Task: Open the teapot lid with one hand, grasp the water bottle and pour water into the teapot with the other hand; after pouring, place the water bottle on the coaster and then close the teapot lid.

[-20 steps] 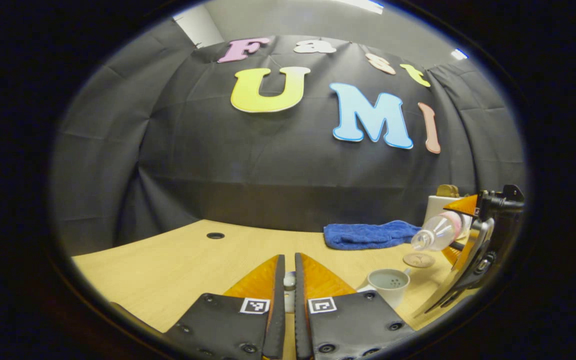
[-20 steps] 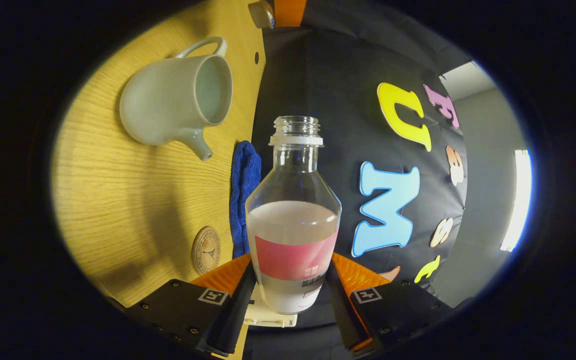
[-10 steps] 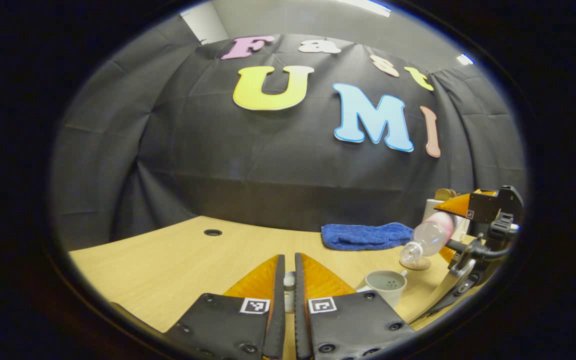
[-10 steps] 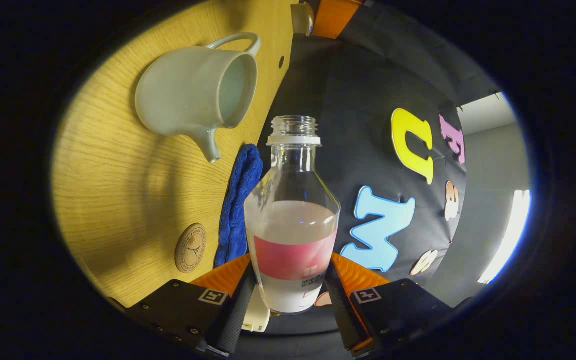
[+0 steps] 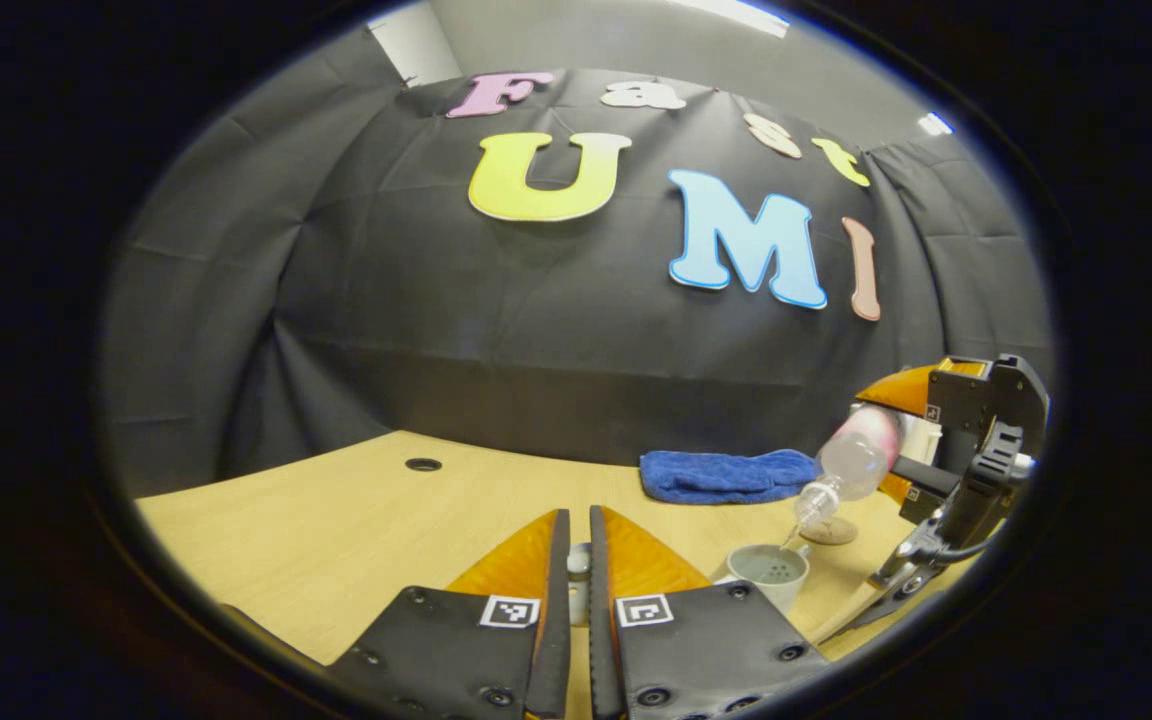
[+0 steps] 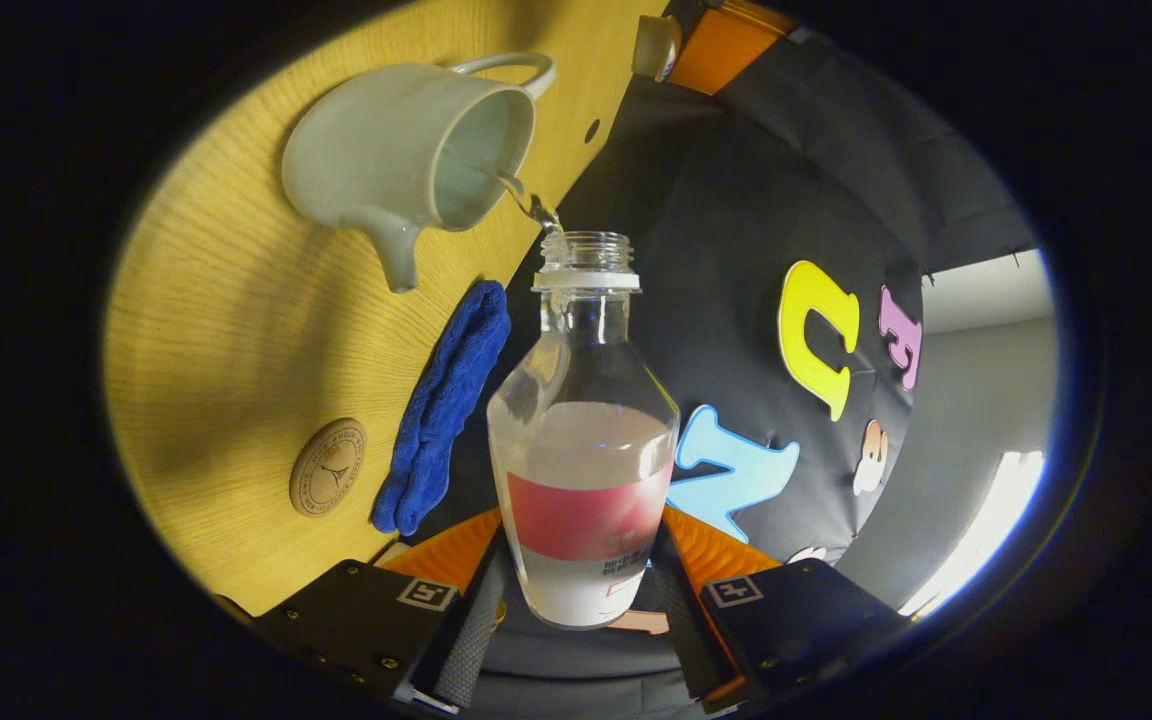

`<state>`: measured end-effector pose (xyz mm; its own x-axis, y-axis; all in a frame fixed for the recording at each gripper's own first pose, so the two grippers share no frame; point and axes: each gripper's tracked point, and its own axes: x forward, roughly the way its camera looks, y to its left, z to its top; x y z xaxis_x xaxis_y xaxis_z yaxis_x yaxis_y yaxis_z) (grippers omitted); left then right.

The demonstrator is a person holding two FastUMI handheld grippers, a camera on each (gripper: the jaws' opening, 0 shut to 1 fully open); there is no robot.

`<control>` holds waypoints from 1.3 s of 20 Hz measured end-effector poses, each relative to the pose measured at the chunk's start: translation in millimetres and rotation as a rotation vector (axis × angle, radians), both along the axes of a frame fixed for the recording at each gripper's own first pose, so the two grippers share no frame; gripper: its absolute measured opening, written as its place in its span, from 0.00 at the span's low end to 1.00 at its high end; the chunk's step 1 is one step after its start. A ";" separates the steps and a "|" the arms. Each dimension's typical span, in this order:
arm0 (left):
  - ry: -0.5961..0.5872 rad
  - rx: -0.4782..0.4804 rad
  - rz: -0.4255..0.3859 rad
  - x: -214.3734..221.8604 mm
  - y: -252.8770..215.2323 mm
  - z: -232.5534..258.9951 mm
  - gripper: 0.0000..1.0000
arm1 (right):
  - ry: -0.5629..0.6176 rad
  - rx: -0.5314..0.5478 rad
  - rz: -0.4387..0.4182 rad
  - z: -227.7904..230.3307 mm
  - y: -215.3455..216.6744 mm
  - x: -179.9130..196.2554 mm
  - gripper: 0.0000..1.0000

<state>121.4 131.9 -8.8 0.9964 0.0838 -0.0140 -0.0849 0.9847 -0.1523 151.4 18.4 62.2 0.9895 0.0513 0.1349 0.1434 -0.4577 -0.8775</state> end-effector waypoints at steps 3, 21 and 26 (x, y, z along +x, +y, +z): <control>0.000 -0.003 -0.003 0.2 -1.0 0.1 0.14 | -0.012 -0.056 0.013 0.8 -4.0 0.1 0.75; -0.002 -0.022 -0.011 -1.6 -1.1 1.7 0.14 | -0.065 -0.227 0.065 14.2 2.7 0.2 0.75; -0.007 -0.026 -0.012 -2.0 -0.8 3.1 0.14 | -0.064 -0.241 0.063 13.0 2.0 2.0 0.75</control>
